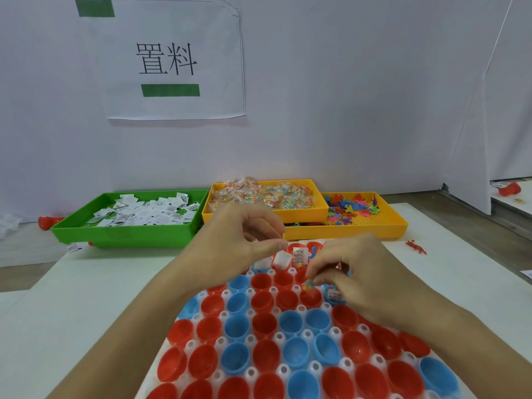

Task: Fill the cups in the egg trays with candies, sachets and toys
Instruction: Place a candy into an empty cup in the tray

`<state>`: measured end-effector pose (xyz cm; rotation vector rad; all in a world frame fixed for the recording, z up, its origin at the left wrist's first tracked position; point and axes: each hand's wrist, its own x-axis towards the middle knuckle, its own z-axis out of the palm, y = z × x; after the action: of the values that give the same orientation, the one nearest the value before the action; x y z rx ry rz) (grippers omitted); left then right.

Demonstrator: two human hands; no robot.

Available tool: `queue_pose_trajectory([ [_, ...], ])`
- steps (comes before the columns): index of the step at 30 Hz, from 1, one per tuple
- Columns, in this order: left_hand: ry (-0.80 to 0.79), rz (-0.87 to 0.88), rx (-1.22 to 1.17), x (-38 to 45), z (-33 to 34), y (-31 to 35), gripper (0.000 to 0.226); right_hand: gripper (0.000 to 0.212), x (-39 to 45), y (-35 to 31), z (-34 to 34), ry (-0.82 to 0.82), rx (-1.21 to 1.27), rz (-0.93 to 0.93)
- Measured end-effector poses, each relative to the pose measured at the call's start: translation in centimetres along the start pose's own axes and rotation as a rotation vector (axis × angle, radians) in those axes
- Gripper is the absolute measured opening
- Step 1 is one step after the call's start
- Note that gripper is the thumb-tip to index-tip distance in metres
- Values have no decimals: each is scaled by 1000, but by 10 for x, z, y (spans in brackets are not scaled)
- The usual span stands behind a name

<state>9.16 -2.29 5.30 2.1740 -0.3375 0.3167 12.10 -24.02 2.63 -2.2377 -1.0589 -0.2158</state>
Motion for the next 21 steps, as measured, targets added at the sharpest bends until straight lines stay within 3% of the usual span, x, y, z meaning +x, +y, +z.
queue_pose_trajectory([
  [11, 112, -31, 97, -1, -18, -2, 9, 31, 0, 0, 2, -198, -171, -34],
  [21, 197, -32, 141, 0, -26, -10, 7, 27, -4, -5, 2, -234, -232, 2],
])
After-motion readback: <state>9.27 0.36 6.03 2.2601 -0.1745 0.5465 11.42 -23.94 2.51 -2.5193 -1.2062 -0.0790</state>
